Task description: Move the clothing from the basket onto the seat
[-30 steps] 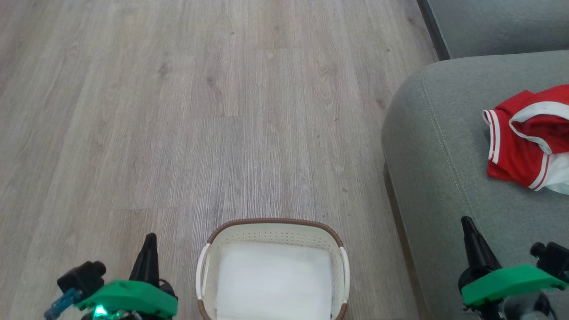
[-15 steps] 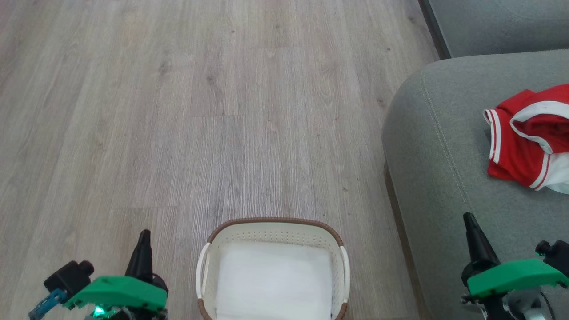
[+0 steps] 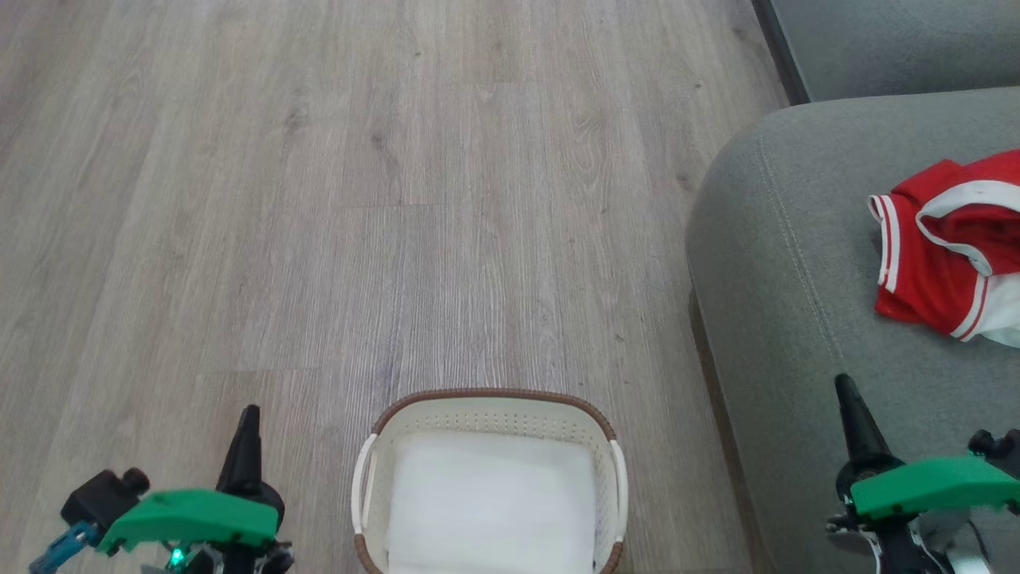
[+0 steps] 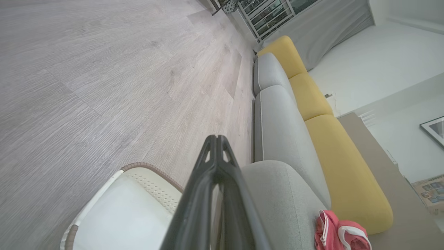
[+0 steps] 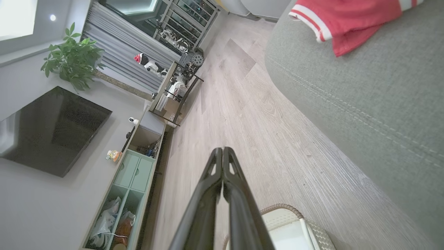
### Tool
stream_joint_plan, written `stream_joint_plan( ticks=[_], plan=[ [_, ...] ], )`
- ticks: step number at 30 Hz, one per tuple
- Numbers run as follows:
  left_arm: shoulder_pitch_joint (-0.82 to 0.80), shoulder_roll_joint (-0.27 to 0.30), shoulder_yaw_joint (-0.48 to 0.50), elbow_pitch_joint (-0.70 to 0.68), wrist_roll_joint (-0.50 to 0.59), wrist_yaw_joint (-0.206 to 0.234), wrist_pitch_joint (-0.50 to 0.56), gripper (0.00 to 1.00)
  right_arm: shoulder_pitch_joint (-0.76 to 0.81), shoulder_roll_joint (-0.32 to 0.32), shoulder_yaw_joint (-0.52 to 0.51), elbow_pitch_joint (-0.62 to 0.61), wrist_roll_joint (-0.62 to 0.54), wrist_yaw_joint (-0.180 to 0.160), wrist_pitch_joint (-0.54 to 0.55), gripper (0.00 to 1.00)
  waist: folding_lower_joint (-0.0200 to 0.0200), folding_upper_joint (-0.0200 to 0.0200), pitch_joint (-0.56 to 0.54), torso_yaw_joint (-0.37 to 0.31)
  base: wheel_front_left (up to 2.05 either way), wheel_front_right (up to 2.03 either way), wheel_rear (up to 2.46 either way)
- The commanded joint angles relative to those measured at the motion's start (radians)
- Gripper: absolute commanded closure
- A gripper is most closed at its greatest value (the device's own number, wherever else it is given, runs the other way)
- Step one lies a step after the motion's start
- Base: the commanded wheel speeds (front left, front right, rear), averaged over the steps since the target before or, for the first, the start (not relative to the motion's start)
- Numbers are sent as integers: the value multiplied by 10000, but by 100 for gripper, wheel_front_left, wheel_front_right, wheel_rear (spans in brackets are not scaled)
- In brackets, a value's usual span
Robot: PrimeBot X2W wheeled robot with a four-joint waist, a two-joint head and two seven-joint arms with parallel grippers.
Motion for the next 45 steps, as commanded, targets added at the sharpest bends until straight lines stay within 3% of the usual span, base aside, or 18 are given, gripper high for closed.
stream_joint_plan(
  ticks=[1,45],
  plan=[
    [-623,25,297,-352,-331,-127,63,100,-593,12,-10,-276,287,0,82,100,0,0,4,1,0,0,0],
    [-1167,14,1223,-376,-5232,-576,1309,100,-1203,709,-846,-45,4229,-1,1349,100,0,0,109,34,0,0,0]
  ],
)
